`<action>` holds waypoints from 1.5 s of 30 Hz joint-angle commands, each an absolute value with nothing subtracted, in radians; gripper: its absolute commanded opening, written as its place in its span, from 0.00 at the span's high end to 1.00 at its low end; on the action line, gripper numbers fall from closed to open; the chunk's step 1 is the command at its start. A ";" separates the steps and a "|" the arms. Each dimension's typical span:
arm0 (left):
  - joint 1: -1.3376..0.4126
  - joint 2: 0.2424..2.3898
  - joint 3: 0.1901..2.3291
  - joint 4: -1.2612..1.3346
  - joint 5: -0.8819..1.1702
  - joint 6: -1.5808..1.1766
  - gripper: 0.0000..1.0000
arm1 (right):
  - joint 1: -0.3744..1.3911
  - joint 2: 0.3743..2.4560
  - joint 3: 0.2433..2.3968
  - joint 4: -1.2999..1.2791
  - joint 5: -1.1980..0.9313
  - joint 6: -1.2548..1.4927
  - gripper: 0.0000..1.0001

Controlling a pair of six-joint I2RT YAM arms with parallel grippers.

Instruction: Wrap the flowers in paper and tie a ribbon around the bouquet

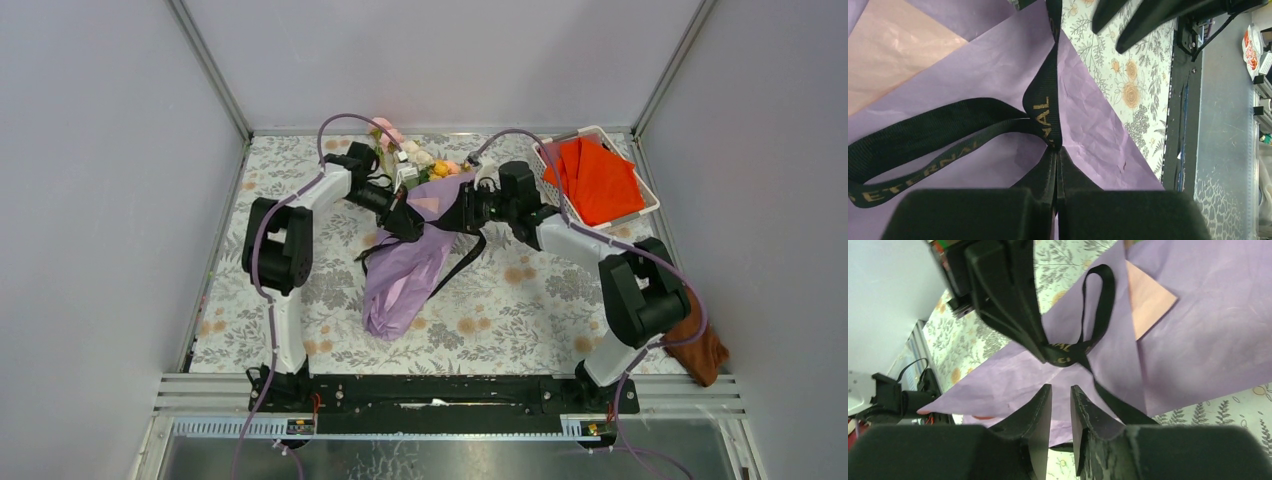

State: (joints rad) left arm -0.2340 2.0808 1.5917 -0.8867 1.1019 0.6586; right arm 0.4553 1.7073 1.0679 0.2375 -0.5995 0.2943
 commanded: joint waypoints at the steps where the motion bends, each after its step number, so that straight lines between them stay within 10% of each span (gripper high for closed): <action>1: -0.240 2.020 1.602 -0.831 1.137 0.614 1.00 | 0.470 1.620 0.985 0.432 -0.694 0.299 0.74; 15: -0.244 1.925 1.551 -0.830 1.008 0.700 1.00 | 0.624 1.711 0.951 0.587 -0.411 0.065 0.75; 45: -0.249 2.002 1.659 -1.114 0.957 1.071 1.00 | 0.605 1.914 1.082 0.621 -0.666 -0.585 0.56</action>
